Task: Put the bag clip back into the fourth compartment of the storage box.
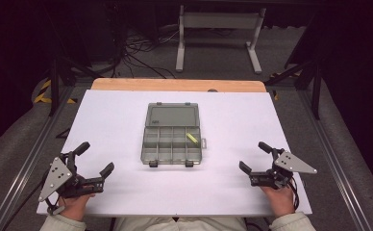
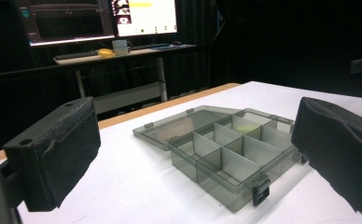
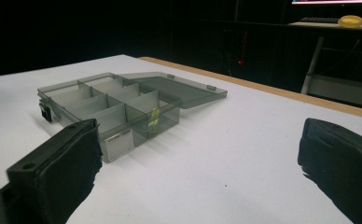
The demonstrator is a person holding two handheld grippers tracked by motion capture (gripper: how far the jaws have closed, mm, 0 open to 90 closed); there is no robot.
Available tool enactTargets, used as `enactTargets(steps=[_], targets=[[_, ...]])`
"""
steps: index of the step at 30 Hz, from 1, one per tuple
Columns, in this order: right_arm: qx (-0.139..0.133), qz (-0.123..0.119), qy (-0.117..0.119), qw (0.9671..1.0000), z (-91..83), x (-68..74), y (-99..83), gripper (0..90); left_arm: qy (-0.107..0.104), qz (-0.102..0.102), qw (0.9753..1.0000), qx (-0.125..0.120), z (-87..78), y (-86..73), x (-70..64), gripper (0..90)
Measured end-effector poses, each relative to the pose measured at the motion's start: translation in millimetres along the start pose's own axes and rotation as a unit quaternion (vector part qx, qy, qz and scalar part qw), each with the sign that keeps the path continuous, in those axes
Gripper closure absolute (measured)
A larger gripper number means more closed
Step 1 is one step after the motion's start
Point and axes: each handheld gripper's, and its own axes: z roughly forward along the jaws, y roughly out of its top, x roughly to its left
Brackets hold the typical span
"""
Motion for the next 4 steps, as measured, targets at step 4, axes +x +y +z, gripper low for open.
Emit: enactTargets(steps=[4], targets=[[0.003, -0.002, -0.003, 1.0000, -0.1, 0.2, 0.3, 0.1, 0.000, 0.000, 1.0000, -0.001, 0.2, -0.2, 0.5, 1.6]])
